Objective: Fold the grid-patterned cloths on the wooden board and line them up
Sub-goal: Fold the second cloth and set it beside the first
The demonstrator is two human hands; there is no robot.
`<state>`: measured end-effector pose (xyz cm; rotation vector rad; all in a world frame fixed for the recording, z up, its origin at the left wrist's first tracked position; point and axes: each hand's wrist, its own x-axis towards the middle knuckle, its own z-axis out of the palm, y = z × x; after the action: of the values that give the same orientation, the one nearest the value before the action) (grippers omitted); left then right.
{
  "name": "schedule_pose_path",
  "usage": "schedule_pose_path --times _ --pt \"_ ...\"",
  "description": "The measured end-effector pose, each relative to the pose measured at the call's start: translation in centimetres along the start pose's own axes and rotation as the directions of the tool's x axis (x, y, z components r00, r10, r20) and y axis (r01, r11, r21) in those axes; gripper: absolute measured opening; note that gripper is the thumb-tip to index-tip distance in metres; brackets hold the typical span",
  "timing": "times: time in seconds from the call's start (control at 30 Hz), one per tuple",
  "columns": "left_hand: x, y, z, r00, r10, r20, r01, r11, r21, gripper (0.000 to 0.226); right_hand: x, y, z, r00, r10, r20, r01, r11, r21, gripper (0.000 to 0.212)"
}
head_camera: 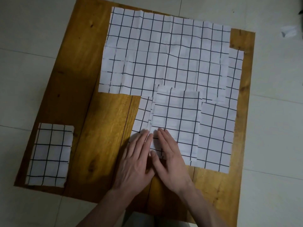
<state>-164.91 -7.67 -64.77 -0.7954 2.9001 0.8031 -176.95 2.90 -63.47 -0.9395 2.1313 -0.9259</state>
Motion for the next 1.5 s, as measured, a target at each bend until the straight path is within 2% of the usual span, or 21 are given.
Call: schedule_pose_path --times 0.23,0.3,0.37,0.5,0.57,0.63,0.7,0.77,0.83,0.97,1.03,1.17,1.23,1.37,1.5 --pt "-0.6 0.0 0.8 0.992 0.117 0.039 -0.122 0.983 0.140 0.072 1.0 -0.5 -1.3 0.998 0.038 0.052 -0.039 0.999 0.018 0.059" --pt "-0.7 0.0 0.9 0.993 0.110 0.040 -0.116 0.977 0.180 0.064 1.1 -0.5 -1.9 0.997 0.008 0.072 -0.010 0.999 0.035 0.055" --pt "-0.8 -0.2 0.9 0.993 0.112 0.034 -0.116 0.975 0.192 0.057 1.2 -0.1 -2.9 0.997 -0.070 0.023 0.069 0.997 0.025 0.051" --pt "-0.9 -0.6 0.8 0.995 0.093 0.026 -0.096 0.976 0.195 0.058 2.1 2.1 -6.3 0.981 -0.134 -0.140 0.119 0.987 -0.110 0.051" --pt "-0.9 -0.9 0.8 0.996 0.085 0.016 -0.087 0.978 0.188 0.059 3.0 3.6 -8.5 0.976 -0.158 -0.148 0.116 0.959 -0.257 0.052" --pt "-0.9 -1.4 0.5 0.997 0.080 0.011 -0.081 0.977 0.196 0.060 4.1 5.5 -10.2 0.966 -0.251 -0.063 0.196 0.869 -0.455 0.052" --pt "-0.9 -2.0 0.1 0.998 0.066 0.011 -0.067 0.973 0.221 0.061 4.9 7.1 -11.2 0.939 -0.334 0.083 0.312 0.726 -0.613 0.049" --pt "-1.0 -2.6 -0.2 0.999 0.051 0.012 -0.053 0.968 0.245 0.062 5.2 7.8 -11.5 0.923 -0.329 0.199 0.370 0.623 -0.689 0.049" --pt "-1.0 -3.2 -0.5 1.000 0.030 0.001 -0.029 0.963 0.269 0.063 5.0 7.5 -11.1 0.925 -0.290 0.245 0.375 0.590 -0.715 0.052" --pt "-0.4 -3.5 -1.3 0.995 -0.069 -0.074 0.088 0.951 0.297 0.066 3.4 5.9 -9.0 0.973 -0.139 0.185 0.232 0.588 -0.775 0.057" --pt "-0.3 -3.1 -1.4 0.992 -0.079 -0.097 0.104 0.951 0.290 0.065 2.4 5.0 -7.7 0.989 -0.060 0.138 0.147 0.586 -0.797 0.060" --pt "-0.9 -1.2 -0.4 0.994 0.105 0.007 -0.102 0.950 0.294 0.062 1.1 3.2 -5.6 0.998 -0.027 0.056 0.061 0.611 -0.789 0.062" --pt "-1.3 -0.7 0.5 0.988 0.139 0.062 -0.152 0.939 0.310 0.063 0.6 2.7 -4.8 1.000 -0.022 0.020 0.029 0.642 -0.766 0.062" --pt "-1.5 -0.9 1.3 0.994 0.057 0.097 -0.085 0.943 0.323 0.066 -0.8 2.8 -4.0 0.995 -0.091 0.031 0.084 0.666 -0.741 0.064" --pt "-1.6 -0.8 1.3 0.994 0.047 0.103 -0.077 0.947 0.312 0.066 -1.9 3.5 -3.4 0.989 -0.109 0.099 0.146 0.671 -0.727 0.064"
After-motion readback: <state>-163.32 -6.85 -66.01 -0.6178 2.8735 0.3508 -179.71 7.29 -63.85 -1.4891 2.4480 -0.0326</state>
